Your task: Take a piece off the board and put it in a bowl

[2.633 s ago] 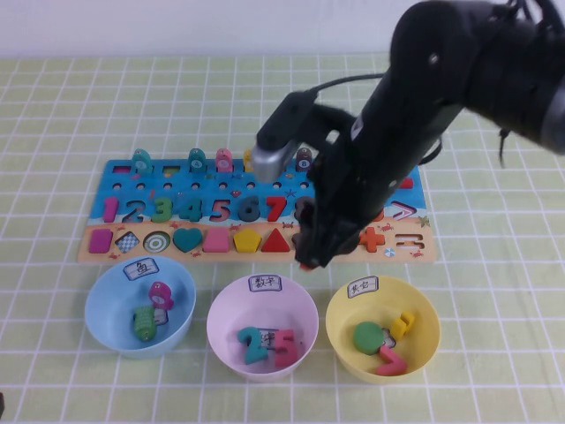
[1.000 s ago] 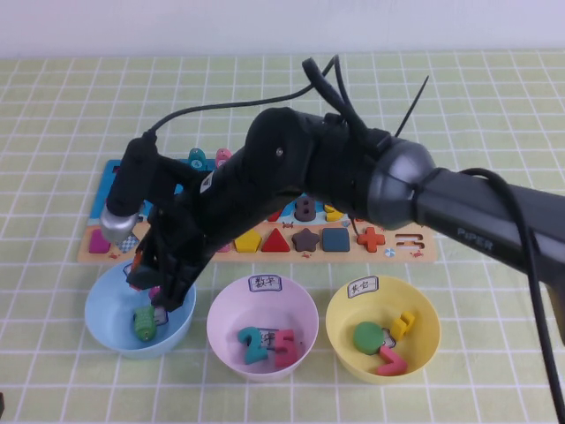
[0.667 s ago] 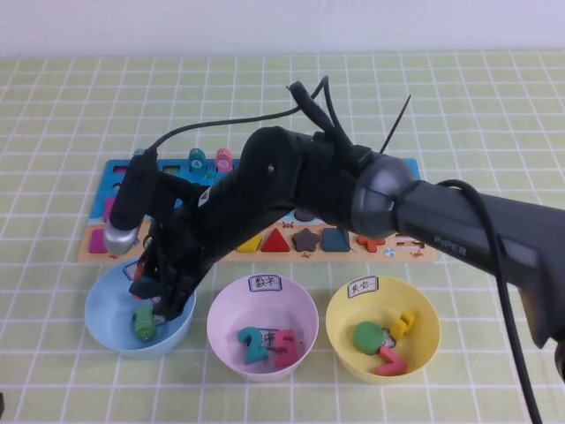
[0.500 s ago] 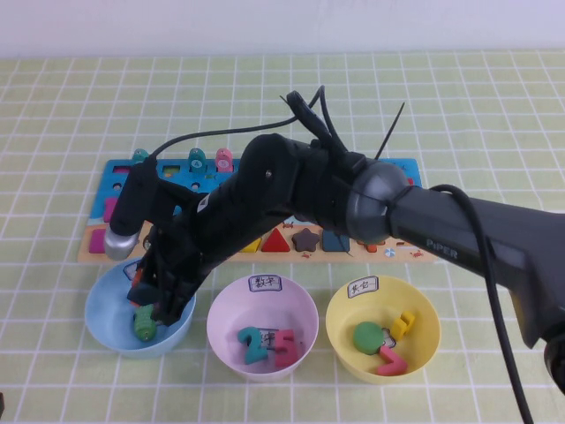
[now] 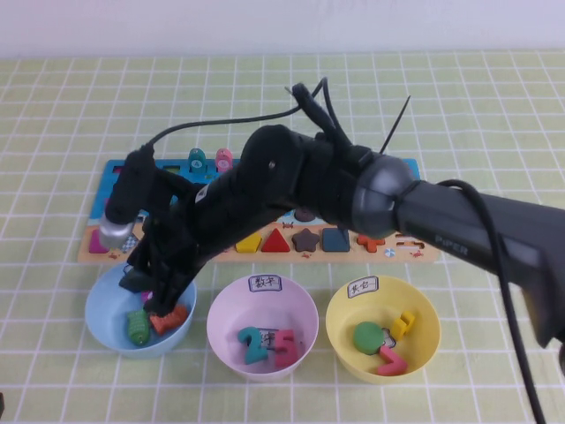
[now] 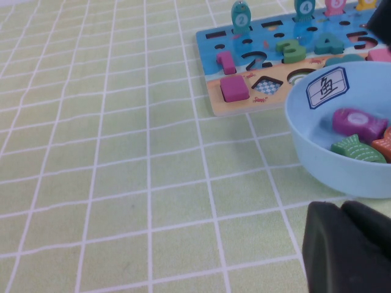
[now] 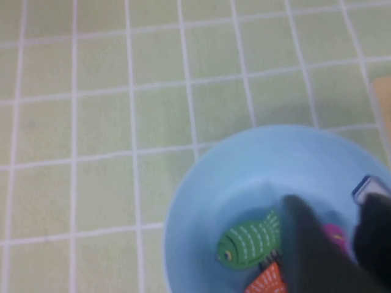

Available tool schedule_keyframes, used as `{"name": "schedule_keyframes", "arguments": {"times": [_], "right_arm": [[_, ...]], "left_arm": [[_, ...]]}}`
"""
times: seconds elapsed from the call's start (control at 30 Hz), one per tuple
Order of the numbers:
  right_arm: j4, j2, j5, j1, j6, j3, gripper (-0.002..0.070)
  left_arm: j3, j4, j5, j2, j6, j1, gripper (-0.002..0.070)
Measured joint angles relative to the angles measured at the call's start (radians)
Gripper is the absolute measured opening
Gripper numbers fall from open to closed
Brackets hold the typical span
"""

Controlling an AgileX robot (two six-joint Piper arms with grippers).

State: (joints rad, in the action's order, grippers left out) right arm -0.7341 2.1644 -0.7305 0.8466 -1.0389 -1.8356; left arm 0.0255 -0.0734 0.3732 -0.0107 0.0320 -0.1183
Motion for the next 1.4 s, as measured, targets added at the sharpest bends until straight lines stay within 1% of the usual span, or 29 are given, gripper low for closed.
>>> {"name": "schedule_keyframes", "arguments": {"times": [0.03,0.1,0.17,0.23,0.37,0.47,0.53,0.67,0.87,1.03,1.23,1.4], "right_arm": [[0.000,-0.013,-0.005,0.000,0.008,0.000,0.0166],[0.000,-0.041,-0.017,-0.002,0.034,0.000,0.0070],[0.000,-0.073,-0.037,-0.009,0.073,0.000,0.0020],[0.000,-0.109,-0.062,-0.023,0.126,0.000,-0.0001],[0.000,-0.171,-0.091,-0.063,0.188,0.007,-0.0012],[0.000,-0.226,-0.080,-0.096,0.219,0.057,-0.0015],[0.000,-0.277,-0.044,-0.114,0.233,0.119,-0.0015],[0.000,-0.401,0.071,-0.131,0.246,0.310,-0.0015],[-0.010,-0.658,0.270,-0.135,0.250,0.647,-0.0015],[-0.027,-0.872,0.412,-0.137,0.252,0.860,-0.0015],[-0.031,-1.055,0.443,-0.138,0.252,0.992,-0.0016],[-0.029,-1.156,0.443,-0.138,0.252,1.039,-0.0016]], "left_arm": [[0.000,0.000,0.000,0.000,0.000,0.000,-0.0005],[0.000,0.000,0.000,0.000,0.000,0.000,-0.0005],[0.000,0.000,0.000,0.000,0.000,0.000,-0.0005],[0.000,0.000,0.000,0.000,0.000,0.000,-0.0005],[0.000,0.000,0.000,0.000,0.000,0.000,-0.0005],[0.000,0.000,0.000,0.000,0.000,0.000,-0.0005],[0.000,0.000,0.000,0.000,0.000,0.000,-0.0005],[0.000,0.000,0.000,0.000,0.000,0.000,-0.0005],[0.000,0.000,0.000,0.000,0.000,0.000,-0.0005],[0.000,0.000,0.000,0.000,0.000,0.000,-0.0005],[0.000,0.000,0.000,0.000,0.000,0.000,-0.0005],[0.000,0.000,0.000,0.000,0.000,0.000,-0.0005]]}}
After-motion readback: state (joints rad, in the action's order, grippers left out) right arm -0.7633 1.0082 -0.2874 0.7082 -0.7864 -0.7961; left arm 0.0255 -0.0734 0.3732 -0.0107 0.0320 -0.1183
